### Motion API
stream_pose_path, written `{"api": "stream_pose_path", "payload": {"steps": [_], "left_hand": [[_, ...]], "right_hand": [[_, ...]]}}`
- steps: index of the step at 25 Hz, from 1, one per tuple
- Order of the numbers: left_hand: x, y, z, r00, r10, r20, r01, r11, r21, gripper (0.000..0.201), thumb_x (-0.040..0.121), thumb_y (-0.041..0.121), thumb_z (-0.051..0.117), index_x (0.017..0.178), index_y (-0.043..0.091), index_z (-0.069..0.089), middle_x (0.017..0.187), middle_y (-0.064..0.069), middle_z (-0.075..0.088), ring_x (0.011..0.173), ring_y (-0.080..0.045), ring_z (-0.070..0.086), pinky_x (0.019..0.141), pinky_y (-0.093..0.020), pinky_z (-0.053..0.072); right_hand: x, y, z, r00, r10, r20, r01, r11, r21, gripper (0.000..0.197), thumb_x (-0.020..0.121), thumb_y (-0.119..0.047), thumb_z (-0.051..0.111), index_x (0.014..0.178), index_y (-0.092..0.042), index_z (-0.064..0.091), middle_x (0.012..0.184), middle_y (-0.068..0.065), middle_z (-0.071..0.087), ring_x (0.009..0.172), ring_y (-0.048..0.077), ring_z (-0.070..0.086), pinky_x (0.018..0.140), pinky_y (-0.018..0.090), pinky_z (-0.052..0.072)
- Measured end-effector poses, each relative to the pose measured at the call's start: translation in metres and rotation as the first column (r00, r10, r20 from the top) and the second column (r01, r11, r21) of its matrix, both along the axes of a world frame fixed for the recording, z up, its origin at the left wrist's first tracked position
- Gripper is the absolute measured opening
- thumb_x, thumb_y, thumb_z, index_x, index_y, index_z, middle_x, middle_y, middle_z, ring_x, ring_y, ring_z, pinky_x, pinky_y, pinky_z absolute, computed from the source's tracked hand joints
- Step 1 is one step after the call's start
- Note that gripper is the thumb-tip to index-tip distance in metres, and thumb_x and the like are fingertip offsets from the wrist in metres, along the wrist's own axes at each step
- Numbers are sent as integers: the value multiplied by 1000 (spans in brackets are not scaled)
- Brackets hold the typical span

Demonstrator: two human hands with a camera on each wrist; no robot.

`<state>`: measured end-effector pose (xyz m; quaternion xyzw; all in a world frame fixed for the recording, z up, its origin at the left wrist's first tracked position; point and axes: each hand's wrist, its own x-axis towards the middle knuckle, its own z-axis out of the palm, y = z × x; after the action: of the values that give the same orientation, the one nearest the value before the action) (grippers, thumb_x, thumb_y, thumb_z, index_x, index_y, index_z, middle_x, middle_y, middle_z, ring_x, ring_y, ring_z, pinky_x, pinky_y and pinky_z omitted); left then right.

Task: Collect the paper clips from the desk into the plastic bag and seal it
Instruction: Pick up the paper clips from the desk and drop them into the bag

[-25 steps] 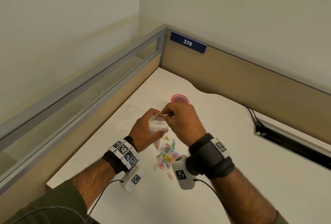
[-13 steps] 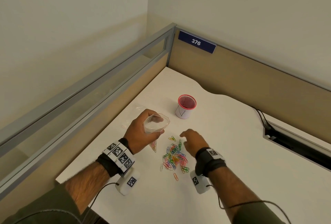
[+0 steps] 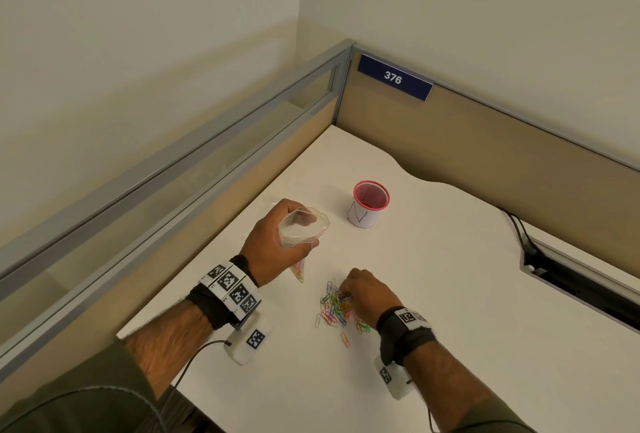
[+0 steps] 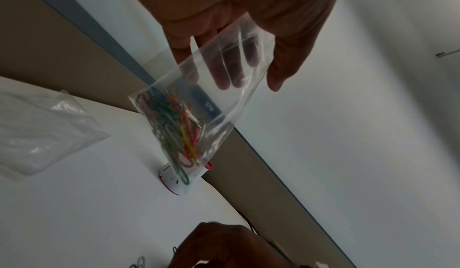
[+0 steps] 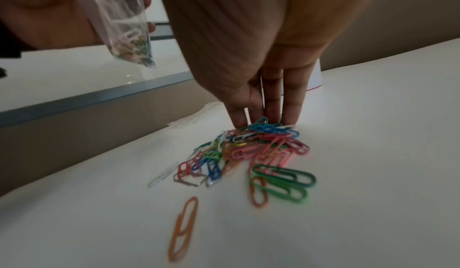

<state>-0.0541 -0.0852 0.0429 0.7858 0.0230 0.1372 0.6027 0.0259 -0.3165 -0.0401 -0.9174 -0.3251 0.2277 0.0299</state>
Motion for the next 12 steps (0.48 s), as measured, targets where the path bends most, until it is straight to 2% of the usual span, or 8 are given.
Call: {"api": "stream_pose_path", "payload": {"steps": [2, 4, 6, 9, 12], "left_hand": [[0, -3, -2, 1000, -8, -4, 8, 1000, 7, 49, 75, 27, 80, 117, 19, 57, 113, 7, 68, 114, -15, 64, 104, -47, 50], [0, -7, -2, 1000, -22, -9, 22, 1000, 10, 49, 75, 30, 80, 117, 20, 57, 112, 7, 68, 114, -16, 64, 104, -48, 50], [0, -10, -2, 1000, -25, -7, 25, 1000, -2, 50, 74, 34, 79, 116, 21, 57, 113, 6, 68, 115, -17, 64, 104, -48, 50], [-1, -12, -2, 1000, -26, -6, 26, 1000, -16, 51, 73, 38, 79, 116, 21, 57, 114, 4, 68, 115, -20, 64, 104, -50, 50], [0, -13, -2, 1000, -31, -3, 31, 999, -24, 51, 73, 38, 79, 116, 22, 57, 114, 3, 68, 115, -20, 64, 103, -52, 50]], "right_hand": [[-2, -6, 3, 999, -38, 3, 38, 998, 42, 32, 91, -17, 51, 123, -19, 59, 121, 4, 55, 116, 25, 51, 95, 37, 47], [-8, -7, 6, 996, -63, -62, 69, 994, 89, 44, 87, -33, 58, 130, -24, 53, 130, 0, 51, 122, 22, 45, 99, 38, 45], [-18, -1, 3, 997, 7, -80, -2, 998, 68, 54, 81, -43, 65, 131, -28, 50, 134, 0, 46, 123, 22, 39, 100, 41, 43], [-25, 5, -6, 997, 80, 21, -81, 996, 38, 32, 89, -31, 60, 121, -23, 58, 121, 4, 51, 115, 27, 47, 91, 40, 49], [-19, -2, 0, 997, 26, 77, -30, 998, 50, 24, 92, -21, 55, 115, -20, 60, 116, 4, 53, 110, 27, 51, 85, 37, 52]]}}
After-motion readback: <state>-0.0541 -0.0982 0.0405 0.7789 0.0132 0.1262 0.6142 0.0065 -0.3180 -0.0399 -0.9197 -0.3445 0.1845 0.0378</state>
